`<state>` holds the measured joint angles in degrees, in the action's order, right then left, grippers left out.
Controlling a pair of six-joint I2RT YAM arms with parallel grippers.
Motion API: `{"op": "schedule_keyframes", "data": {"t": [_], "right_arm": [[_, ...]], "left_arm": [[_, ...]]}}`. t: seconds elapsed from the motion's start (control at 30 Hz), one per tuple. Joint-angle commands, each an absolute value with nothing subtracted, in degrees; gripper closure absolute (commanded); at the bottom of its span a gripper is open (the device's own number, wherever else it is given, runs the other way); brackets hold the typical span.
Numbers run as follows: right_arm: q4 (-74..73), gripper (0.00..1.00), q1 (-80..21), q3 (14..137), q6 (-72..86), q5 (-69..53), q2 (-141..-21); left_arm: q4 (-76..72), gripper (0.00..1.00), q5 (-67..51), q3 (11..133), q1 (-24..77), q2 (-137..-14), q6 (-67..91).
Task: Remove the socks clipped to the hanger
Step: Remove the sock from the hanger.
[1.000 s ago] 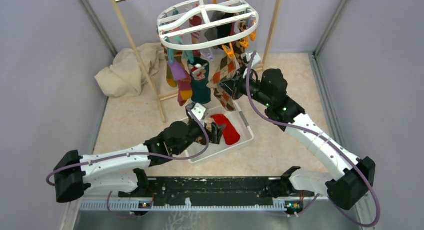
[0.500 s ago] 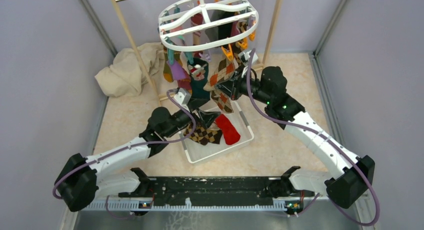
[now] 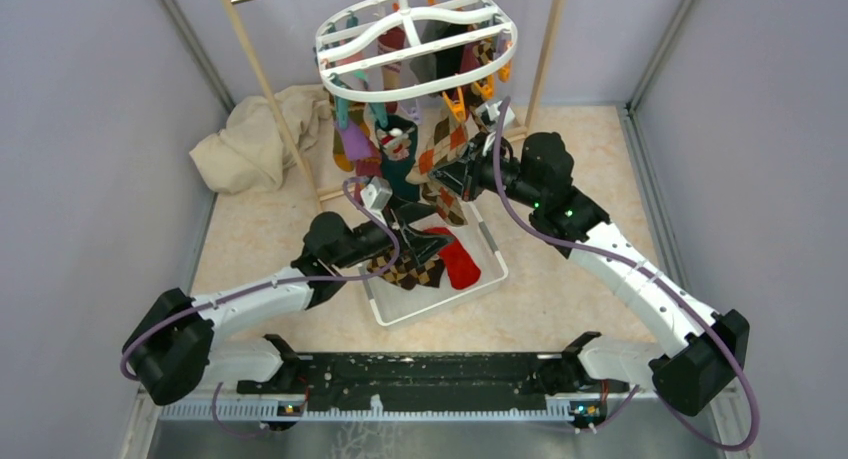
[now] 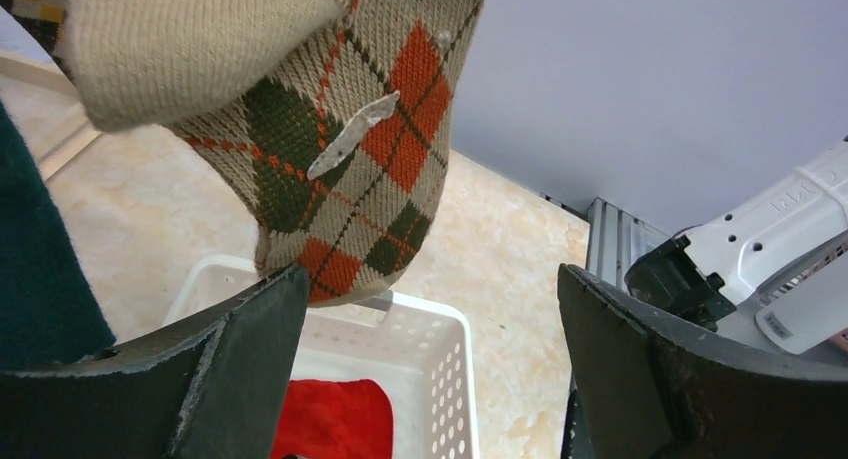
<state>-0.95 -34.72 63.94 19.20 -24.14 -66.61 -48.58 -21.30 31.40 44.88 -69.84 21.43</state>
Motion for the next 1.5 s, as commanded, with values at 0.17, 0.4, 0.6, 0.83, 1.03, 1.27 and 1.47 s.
{"op": "schedule_keyframes", "data": {"t": [0.17,0.4,0.6,0.83,1.03,1.27,1.47], "right_arm": [[0.4,1.00,-34.4,67.6,19.3,-25.3,-66.3],[-1.6,1.00,-34.4,68.5,18.6,-25.1,-66.1],[-2.1,1.00,-34.3,69.0,18.4,-25.4,-66.6],[-2.4,1.00,-34.4,69.2,18.1,-25.6,-67.0],[-3.2,1.00,-34.4,69.7,17.7,-25.7,-67.2],[-3.7,1.00,-34.4,69.7,17.1,-25.2,-67.2],[-3.3,1.00,-34.3,69.1,17.1,-24.9,-67.3]], "left_arm": [[-48.0,0.02,-14.7,35.5,44.6,-71.7,17.4],[-45.1,0.01,-9.6,34.8,44.6,-70.5,14.2],[-47.8,0.01,-11.1,34.0,44.4,-71.0,14.5],[-53.9,0.01,-20.7,37.1,44.2,-76.5,17.7],[-56.9,0.01,-22.1,37.7,44.2,-78.9,19.0],[-55.8,0.37,-23.1,39.2,44.1,-79.5,19.2],[-51.3,0.70,-23.3,40.9,44.1,-79.3,19.0]]}}
